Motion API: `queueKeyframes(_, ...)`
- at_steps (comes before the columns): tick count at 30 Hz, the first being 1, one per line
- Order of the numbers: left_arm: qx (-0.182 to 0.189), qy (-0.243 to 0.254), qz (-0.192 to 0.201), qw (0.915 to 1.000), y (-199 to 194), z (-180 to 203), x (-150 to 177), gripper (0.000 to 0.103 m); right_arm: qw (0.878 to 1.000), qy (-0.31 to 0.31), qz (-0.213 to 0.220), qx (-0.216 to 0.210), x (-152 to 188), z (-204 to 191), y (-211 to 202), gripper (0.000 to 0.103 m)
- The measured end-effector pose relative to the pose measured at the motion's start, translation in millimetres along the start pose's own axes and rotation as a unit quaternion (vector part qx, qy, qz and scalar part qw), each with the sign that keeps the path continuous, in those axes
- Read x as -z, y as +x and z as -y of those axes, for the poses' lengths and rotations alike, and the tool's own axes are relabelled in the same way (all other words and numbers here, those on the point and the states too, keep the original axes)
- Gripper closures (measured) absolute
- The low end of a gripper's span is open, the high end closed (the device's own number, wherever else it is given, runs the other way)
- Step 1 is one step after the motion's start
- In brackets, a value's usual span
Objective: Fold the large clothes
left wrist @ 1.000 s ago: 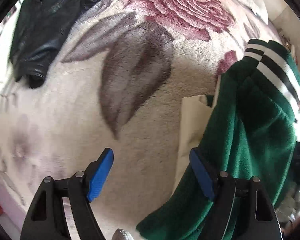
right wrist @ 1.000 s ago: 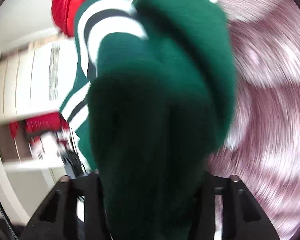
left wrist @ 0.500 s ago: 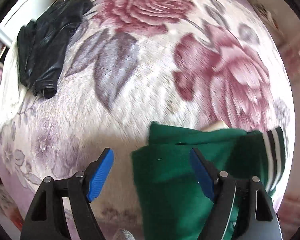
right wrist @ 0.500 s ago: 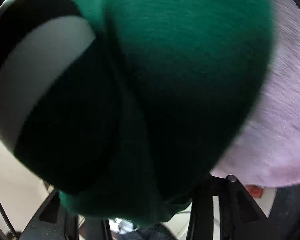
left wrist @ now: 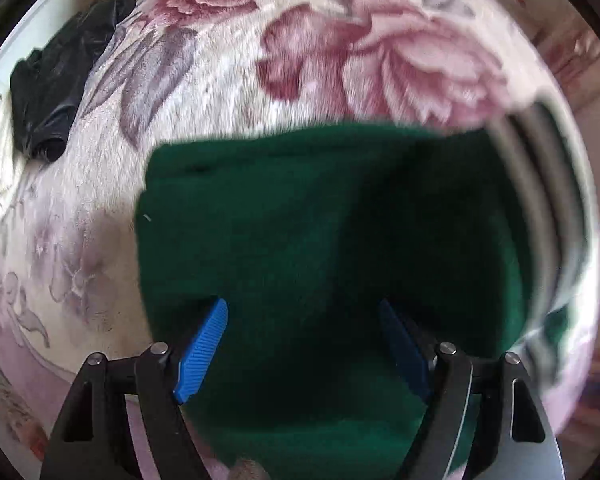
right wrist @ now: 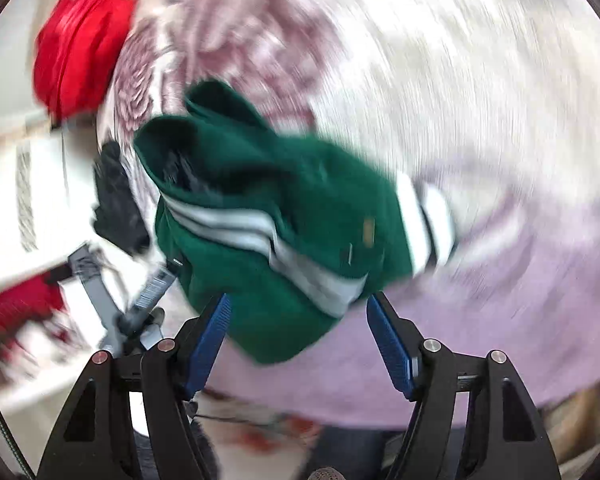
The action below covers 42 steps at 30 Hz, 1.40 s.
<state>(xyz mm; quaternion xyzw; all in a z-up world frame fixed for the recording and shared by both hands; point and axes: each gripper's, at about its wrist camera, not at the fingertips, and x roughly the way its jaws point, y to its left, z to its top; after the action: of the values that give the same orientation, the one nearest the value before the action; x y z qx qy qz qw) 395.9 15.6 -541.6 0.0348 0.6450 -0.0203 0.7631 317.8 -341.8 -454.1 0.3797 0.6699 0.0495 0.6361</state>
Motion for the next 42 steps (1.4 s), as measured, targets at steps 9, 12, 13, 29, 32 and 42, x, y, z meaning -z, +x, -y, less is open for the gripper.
queueKeyframes(9, -0.038, -0.012, 0.067, 0.9969, 22.2, -1.9, -6.9, 0.000, 0.975, -0.211, 0.012, 0.072, -63.8, -91.7, 11.6, 0.031)
queueKeyframes(12, -0.029, -0.008, 0.063, 0.9975, 26.2, -5.6, -14.6, 0.000, 0.966, -0.249, 0.000, 0.066, -70.1, -119.9, 36.7, 0.031)
queueKeyframes(13, -0.028, 0.001, 0.057, 0.9979, 26.2, -4.9, -17.3, 0.000, 0.964, -0.256, -0.002, 0.065, -73.0, -125.8, 44.2, 0.031)
queueKeyframes(29, -0.011, -0.121, -0.001, 0.9926, -0.6, -67.5, 19.4, 0.000, 0.916, -0.379, -0.107, 0.076, -79.7, -182.2, 158.9, 0.066)
queueKeyframes(32, -0.015, -0.127, -0.003, 0.9918, -2.6, -70.1, 19.7, 0.000, 0.925, -0.357, -0.114, 0.066, -70.3, -177.1, 165.2, 0.096)
queueKeyframes(42, 0.007, -0.131, 0.047, 0.9903, -66.4, -79.7, 9.0, 0.000, 0.970, -0.243, 0.000, -0.008, -61.1, -152.3, 40.9, 0.097)
